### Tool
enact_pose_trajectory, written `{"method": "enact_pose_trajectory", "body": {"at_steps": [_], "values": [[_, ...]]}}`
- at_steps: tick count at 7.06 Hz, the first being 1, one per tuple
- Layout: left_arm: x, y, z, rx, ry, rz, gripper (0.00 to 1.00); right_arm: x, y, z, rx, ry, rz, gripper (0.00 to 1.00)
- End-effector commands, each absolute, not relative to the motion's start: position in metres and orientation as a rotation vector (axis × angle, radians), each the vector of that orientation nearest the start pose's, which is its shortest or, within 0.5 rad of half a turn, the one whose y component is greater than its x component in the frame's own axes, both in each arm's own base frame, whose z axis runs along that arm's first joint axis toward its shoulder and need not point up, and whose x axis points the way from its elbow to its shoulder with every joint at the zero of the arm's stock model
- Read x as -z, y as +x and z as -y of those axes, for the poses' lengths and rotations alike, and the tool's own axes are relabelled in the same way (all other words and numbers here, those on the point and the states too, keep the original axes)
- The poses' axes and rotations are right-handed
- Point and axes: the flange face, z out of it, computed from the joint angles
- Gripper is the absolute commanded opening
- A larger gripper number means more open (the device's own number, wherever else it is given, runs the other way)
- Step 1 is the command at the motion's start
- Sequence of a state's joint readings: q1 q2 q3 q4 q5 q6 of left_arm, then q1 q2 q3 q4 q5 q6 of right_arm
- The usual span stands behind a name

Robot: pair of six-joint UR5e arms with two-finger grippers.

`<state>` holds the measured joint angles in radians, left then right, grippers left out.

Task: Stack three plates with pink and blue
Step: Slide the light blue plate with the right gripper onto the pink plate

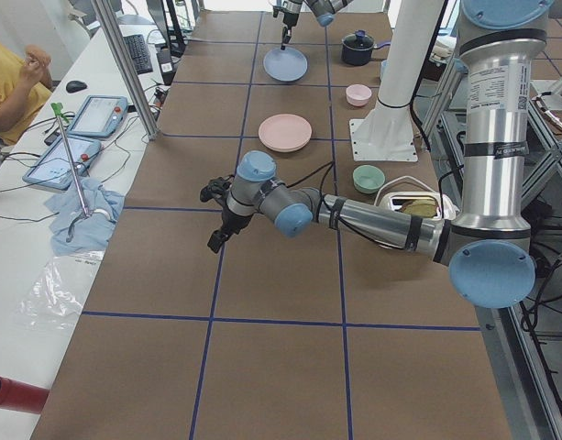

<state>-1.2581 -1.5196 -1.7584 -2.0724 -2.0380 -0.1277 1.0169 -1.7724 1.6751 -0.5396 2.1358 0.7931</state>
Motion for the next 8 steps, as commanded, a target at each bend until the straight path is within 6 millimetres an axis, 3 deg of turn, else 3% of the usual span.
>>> {"method": "enact_pose_trajectory", "body": {"at_steps": [1,2,3,5,6,7,8], "values": [[-0.6,-0.005,0.5,-0.152,0.333,-0.649,1.0,-0.515,-0.187,0.449,0.082,0.481,1.065,0.0],[-0.61,-0.037,0.487,-0.077,0.284,-0.704,1.0,-0.478,-0.216,0.458,0.028,0.444,1.145,0.0],[-0.622,-0.042,0.48,-0.025,0.169,-0.743,1.0,-0.436,-0.253,0.469,0.008,0.405,1.208,0.0],[-0.613,-0.041,0.472,0.01,0.077,-0.761,1.0,-0.332,-0.33,0.474,-0.007,0.29,1.215,0.0],[-0.613,-0.041,0.472,0.008,0.077,-0.761,1.0,-0.292,-0.378,0.453,-0.03,0.258,1.162,0.0],[-0.613,-0.041,0.473,0.008,0.078,-0.761,1.0,-0.267,-0.431,0.426,-0.041,0.267,1.098,0.0],[-0.613,-0.041,0.473,0.008,0.078,-0.761,1.0,-0.256,-0.465,0.407,-0.031,0.264,1.053,0.0]]}}
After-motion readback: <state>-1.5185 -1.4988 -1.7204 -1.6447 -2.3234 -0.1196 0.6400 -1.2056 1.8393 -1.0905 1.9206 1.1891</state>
